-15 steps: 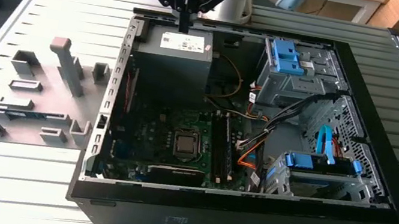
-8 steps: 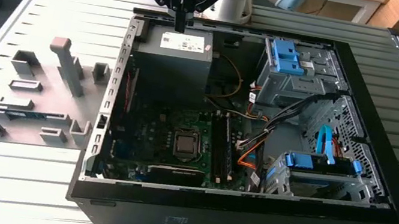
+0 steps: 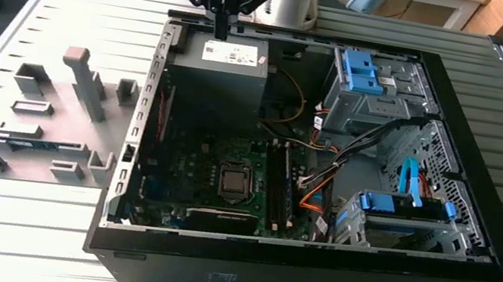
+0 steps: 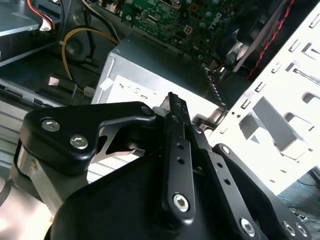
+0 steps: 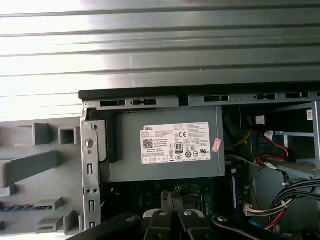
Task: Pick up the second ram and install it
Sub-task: 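Reach for the second ram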
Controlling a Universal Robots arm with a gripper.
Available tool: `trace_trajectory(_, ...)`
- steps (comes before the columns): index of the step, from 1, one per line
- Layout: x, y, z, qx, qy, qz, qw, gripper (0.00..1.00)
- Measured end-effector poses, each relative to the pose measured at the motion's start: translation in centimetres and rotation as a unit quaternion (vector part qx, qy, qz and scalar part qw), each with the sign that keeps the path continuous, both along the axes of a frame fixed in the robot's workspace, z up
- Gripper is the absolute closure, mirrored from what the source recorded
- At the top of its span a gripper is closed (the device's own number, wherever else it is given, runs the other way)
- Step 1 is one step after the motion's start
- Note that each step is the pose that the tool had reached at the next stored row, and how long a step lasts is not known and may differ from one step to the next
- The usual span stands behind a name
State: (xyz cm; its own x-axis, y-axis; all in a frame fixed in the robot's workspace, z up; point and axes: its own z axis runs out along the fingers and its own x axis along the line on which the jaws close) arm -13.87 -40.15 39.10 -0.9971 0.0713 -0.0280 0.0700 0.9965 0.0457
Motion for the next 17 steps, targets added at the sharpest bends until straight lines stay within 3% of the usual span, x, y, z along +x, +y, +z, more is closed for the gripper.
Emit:
trace_trajectory(8, -1.1, 0.0, -0.01, 0.0001, 0.0, 0.0, 1.0, 0.89)
trace_trajectory(17, -1.18, 0.0, -0.01, 0.0, 0.0, 0.0, 1.0, 0.89)
